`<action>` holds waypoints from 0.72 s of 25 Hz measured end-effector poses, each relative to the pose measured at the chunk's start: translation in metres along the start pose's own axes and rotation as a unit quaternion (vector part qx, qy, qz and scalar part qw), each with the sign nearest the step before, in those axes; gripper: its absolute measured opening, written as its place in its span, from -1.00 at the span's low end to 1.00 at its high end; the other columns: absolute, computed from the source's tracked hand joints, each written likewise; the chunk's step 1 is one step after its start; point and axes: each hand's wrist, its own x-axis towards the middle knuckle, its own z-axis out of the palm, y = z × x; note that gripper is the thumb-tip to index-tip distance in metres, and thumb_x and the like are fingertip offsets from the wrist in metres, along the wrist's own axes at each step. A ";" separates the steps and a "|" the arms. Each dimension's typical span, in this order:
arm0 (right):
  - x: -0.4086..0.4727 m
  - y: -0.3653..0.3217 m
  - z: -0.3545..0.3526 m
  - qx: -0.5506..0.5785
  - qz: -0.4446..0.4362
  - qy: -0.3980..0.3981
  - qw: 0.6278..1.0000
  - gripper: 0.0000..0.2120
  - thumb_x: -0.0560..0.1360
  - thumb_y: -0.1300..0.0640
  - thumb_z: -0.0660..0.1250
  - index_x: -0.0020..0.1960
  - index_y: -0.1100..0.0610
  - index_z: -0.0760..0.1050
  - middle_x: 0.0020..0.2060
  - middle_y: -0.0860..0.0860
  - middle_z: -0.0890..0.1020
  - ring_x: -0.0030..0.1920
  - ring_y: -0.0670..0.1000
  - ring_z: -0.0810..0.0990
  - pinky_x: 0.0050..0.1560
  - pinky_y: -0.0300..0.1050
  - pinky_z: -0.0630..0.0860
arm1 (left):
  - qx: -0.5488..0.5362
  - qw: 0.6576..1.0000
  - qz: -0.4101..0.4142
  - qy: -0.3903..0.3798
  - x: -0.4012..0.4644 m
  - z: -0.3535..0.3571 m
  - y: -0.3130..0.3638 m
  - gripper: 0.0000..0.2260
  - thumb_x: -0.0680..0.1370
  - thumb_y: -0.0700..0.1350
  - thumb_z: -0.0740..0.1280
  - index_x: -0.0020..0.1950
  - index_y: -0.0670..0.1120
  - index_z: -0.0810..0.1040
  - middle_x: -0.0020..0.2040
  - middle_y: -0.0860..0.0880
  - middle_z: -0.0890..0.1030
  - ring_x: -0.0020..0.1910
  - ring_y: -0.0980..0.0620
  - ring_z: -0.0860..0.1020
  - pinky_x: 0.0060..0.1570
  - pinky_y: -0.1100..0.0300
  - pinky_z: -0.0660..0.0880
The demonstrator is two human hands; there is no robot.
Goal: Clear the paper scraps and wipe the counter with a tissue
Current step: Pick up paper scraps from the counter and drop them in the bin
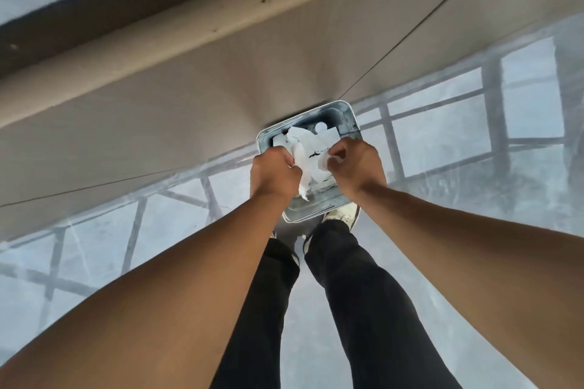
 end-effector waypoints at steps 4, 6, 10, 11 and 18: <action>0.009 0.006 0.009 0.007 -0.003 -0.006 1.000 -0.80 0.46 0.16 0.43 0.08 0.08 0.61 0.05 0.05 0.67 -0.04 0.02 0.64 -0.02 -0.21 0.55 | 0.029 1.000 0.008 -0.007 0.008 0.011 0.005 -0.87 0.47 -0.12 0.40 0.00 -0.04 0.59 -0.12 -0.12 0.68 -0.16 -0.16 0.67 -0.06 0.06 0.62; 0.007 0.005 0.006 -0.007 0.000 -0.021 1.000 -0.71 0.45 0.15 0.44 0.17 0.09 0.58 0.09 0.07 0.65 0.01 0.05 0.64 0.01 -0.20 0.54 | 0.043 0.999 0.001 -0.020 0.006 0.010 0.009 -0.75 0.47 -0.06 0.44 0.13 -0.03 0.59 0.00 -0.09 0.67 -0.04 -0.14 0.64 -0.06 0.13 0.56; 0.000 0.000 -0.004 -0.024 0.002 -0.047 0.999 -0.60 0.44 0.17 0.43 0.27 0.09 0.51 0.15 0.08 0.60 0.06 0.06 0.60 -0.05 -0.26 0.44 | 0.082 0.996 0.014 -0.033 -0.006 -0.001 0.016 -0.62 0.47 -0.03 0.46 0.28 -0.03 0.56 0.16 -0.09 0.64 0.13 -0.12 0.59 -0.01 0.13 0.49; -0.003 -0.002 -0.006 -0.028 0.000 -0.052 0.998 -0.60 0.45 0.16 0.43 0.27 0.09 0.50 0.16 0.08 0.60 0.06 0.05 0.60 -0.05 -0.26 0.43 | 0.087 0.995 0.020 -0.032 -0.009 -0.005 0.017 -0.61 0.47 -0.02 0.45 0.29 -0.02 0.55 0.18 -0.09 0.64 0.15 -0.12 0.59 0.01 0.11 0.50; -0.032 -0.029 -0.045 -0.029 -0.001 -0.108 0.994 -0.53 0.51 0.00 0.33 0.39 0.10 0.40 0.30 0.12 0.51 0.26 0.11 0.52 0.24 -0.07 0.44 | 0.149 0.986 0.077 -0.020 -0.046 -0.043 0.031 -0.55 0.51 0.07 0.38 0.37 -0.02 0.48 0.29 -0.09 0.54 0.24 -0.15 0.52 0.13 0.04 0.50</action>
